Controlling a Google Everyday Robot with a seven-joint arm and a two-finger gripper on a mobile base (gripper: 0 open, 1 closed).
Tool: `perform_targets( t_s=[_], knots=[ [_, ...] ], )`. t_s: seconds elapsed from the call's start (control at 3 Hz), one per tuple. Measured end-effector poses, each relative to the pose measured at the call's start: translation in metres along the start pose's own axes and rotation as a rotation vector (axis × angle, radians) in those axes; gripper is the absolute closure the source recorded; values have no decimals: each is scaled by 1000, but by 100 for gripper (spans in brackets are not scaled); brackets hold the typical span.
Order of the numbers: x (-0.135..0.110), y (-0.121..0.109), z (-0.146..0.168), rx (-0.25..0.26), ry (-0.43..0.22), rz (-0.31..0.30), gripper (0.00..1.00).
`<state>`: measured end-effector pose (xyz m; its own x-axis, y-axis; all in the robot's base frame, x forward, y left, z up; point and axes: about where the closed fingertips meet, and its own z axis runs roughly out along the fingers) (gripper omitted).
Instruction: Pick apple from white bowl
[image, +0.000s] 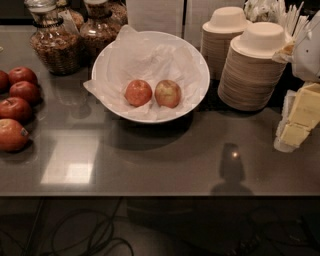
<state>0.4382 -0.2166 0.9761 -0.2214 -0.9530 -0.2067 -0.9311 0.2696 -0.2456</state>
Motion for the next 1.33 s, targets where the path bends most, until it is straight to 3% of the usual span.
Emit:
perform_targets(
  t_s=[0.33, 1.33],
  knots=[
    [-2, -1, 0, 6, -2, -3, 0],
    [-96, -40, 50, -17, -112, -167, 0]
  ],
)
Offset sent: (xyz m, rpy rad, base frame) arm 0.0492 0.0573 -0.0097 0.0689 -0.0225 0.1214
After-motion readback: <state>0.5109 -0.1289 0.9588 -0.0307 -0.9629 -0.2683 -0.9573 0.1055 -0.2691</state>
